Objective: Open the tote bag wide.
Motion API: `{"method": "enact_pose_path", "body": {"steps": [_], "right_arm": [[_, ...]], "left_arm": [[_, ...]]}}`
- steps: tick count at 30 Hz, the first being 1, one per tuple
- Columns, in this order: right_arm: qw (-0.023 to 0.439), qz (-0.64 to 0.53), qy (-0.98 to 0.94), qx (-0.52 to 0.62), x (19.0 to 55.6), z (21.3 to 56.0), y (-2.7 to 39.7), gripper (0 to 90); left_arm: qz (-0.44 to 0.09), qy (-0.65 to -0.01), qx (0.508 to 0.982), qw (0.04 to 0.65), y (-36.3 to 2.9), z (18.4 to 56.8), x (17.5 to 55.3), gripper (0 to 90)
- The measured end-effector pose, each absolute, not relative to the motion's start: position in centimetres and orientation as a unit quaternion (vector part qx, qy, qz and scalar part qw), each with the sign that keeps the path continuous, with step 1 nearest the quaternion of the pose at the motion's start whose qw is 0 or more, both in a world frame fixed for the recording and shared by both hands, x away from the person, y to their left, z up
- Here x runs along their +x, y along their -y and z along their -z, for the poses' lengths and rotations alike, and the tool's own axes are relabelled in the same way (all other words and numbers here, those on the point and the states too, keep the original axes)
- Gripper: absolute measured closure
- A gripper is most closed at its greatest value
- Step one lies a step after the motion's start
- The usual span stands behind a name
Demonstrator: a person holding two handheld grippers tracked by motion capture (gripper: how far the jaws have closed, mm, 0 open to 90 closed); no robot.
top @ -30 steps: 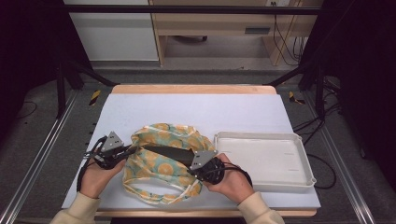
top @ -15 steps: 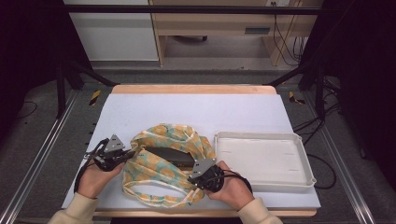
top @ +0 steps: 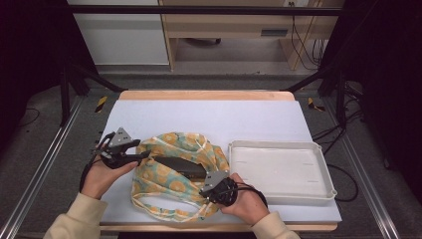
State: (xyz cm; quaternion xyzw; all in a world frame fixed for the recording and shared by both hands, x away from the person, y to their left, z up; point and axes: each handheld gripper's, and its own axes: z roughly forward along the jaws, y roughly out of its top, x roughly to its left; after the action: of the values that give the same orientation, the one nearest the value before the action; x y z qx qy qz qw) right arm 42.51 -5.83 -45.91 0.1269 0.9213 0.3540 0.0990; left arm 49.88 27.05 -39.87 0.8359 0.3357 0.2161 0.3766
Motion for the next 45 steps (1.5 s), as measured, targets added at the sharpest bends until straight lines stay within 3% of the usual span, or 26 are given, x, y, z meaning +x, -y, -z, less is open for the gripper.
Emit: {"method": "enact_pose_path", "body": {"steps": [5, 9, 12, 19, 22, 32, 45], "right_arm": [[0.099, -0.359, -0.92, 0.127, 42.5, 45.8, 6.0, 90.0], [0.098, -0.364, -0.918, 0.124, 42.6, 45.9, 6.1, 90.0], [0.1, -0.369, -0.916, 0.123, 42.6, 45.8, 6.2, 90.0], [0.099, -0.374, -0.913, 0.126, 42.6, 45.6, 6.3, 90.0], [0.096, -0.371, -0.915, 0.122, 42.5, 45.6, 6.3, 90.0], [0.08, -0.346, -0.929, 0.107, 41.5, 45.8, 6.3, 90.0], [0.073, -0.336, -0.933, 0.104, 41.1, 46.1, 6.4, 90.0]], "left_arm": [[-0.213, -0.343, 0.842, 0.357, -26.7, 40.5, 51.3, 23.5], [-0.187, -0.344, 0.858, 0.334, -26.0, 41.4, 52.1, 21.0], [-0.176, -0.336, 0.864, 0.33, -25.6, 41.6, 52.2, 34.1], [-0.179, -0.33, 0.872, 0.313, -25.2, 41.3, 52.3, 75.6], [-0.189, -0.329, 0.874, 0.304, -25.0, 41.2, 52.5, 87.7], [-0.235, -0.348, 0.855, 0.306, -25.9, 39.5, 53.6, 90.0], [-0.233, -0.367, 0.852, 0.293, -27.1, 40.9, 54.5, 90.0]]}}
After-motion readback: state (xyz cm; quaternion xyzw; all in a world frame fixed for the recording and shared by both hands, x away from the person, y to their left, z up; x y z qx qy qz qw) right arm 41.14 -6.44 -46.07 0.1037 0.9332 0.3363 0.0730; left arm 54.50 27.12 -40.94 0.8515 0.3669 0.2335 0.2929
